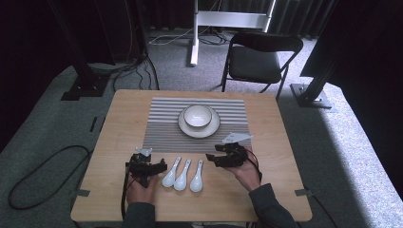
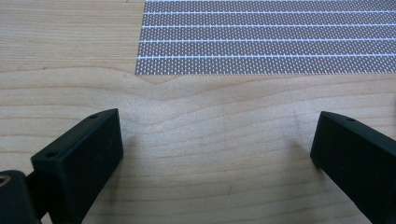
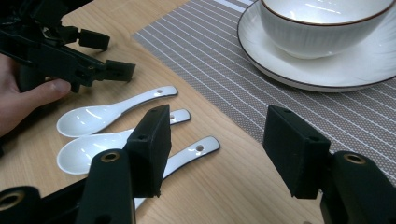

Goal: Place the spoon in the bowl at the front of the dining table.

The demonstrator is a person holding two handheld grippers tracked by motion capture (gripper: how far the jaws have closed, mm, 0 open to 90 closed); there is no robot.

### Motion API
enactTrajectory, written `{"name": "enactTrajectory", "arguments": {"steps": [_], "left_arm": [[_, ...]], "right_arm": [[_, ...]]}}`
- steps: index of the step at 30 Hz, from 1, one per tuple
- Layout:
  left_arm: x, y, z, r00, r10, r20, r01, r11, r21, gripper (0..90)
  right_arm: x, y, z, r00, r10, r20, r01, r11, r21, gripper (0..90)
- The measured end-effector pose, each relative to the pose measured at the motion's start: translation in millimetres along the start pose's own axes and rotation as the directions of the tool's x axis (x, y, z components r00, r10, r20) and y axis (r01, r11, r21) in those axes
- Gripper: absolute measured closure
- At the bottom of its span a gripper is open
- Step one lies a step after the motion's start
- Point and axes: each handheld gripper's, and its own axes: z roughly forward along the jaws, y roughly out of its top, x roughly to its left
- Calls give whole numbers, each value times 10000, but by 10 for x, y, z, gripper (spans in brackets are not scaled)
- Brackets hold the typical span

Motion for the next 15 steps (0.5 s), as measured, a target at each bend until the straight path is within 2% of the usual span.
{"name": "enactTrajectory", "arguments": {"steps": [15], "left_arm": [[0,0,0,10000,2,1,-2,10000,1,27]], "right_arm": [[115,18,65,9998,-112,-133,114,9998,144,409]]}}
